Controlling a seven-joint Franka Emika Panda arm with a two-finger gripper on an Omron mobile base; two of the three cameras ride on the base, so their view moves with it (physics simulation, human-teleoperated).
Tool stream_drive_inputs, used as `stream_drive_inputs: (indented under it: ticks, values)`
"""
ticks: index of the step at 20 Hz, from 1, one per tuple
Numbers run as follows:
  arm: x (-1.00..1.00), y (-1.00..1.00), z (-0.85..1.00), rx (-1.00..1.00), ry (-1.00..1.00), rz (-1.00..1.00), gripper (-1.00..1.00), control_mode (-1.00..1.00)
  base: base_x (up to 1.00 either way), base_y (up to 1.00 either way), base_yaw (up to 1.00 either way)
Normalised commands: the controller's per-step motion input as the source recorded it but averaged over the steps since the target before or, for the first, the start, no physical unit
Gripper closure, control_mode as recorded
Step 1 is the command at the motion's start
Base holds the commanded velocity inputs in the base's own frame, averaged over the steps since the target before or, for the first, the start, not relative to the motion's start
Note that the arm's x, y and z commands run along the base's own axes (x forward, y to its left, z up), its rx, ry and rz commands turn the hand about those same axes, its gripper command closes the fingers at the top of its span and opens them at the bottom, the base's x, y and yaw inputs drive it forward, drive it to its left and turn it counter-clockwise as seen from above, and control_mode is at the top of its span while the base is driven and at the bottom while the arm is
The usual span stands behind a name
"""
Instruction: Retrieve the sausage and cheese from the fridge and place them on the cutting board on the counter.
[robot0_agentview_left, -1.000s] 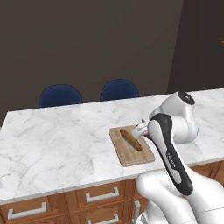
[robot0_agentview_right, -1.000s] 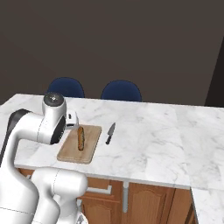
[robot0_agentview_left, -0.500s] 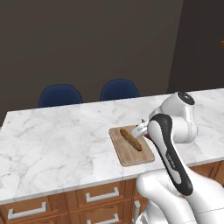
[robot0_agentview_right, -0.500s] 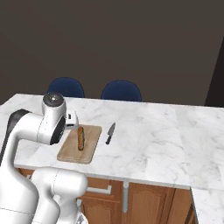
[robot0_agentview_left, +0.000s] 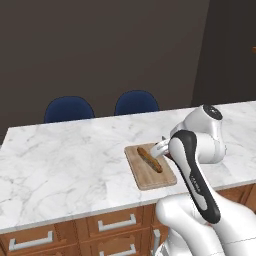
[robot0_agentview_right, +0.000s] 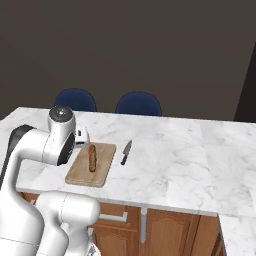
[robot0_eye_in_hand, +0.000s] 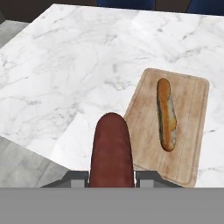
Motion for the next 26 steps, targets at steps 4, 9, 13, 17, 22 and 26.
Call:
stream_drive_inputs:
  ticks: [4, 9, 13, 17, 22, 26]
  values:
    - [0.12, 0.08, -0.17, -0.03, 0.03, -0.04, 1.00, -1.00, 0.00, 0.00, 0.00]
    - [0.49, 0.24, -0.45, -0.21, 0.07, -0.13, 1.00, -1.00, 0.00, 0.00, 0.00]
    - [0.61, 0.23, -0.52, -0.28, 0.18, -0.17, 1.00, -1.00, 0.00, 0.00, 0.00]
    - [0.37, -0.01, -0.50, -0.11, 0.12, -0.04, 1.00, -1.00, 0.00, 0.00, 0.00]
    - [0.38, -0.08, -0.35, -0.01, 0.12, 0.00, 1.00, -1.00, 0.00, 0.00, 0.00]
    - [0.33, -0.10, -0.33, 0.00, 0.22, 0.00, 1.00, -1.00, 0.00, 0.00, 0.00]
